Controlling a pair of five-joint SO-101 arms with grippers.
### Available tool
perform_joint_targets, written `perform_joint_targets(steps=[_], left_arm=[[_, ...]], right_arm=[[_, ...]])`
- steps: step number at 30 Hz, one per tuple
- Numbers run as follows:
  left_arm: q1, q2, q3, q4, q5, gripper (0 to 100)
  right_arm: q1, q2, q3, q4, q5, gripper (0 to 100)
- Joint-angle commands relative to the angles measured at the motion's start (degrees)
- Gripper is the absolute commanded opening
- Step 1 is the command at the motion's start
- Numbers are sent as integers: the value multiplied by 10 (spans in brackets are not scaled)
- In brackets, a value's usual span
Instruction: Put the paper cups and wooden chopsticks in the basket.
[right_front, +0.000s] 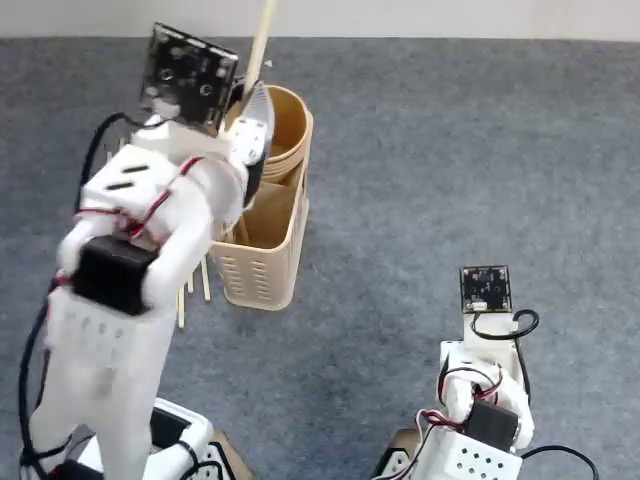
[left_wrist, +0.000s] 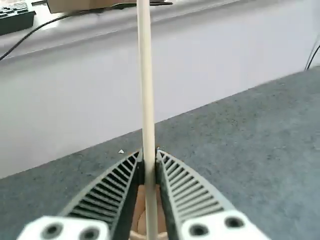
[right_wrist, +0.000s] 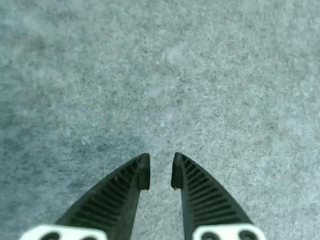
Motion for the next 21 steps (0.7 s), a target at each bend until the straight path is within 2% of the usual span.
perform_joint_targets(steps=[1, 6, 9, 15, 19, 21], left_arm=[[-5, -1, 100, -140, -6, 3], [-7, -51, 270, -272, -6, 3], [-10, -97, 354, -318, -6, 3], [-23, -212, 413, -298, -4, 11], [-57, -253, 419, -253, -4, 131], [-72, -256, 414, -234, -4, 159]], right_arm=[[8, -2, 90, -2, 5, 88], [8, -2, 90, -2, 5, 88], [8, -2, 90, -2, 5, 88], [5, -2, 90, -2, 5, 88], [5, -2, 90, -2, 5, 88], [5, -2, 90, -2, 5, 88]])
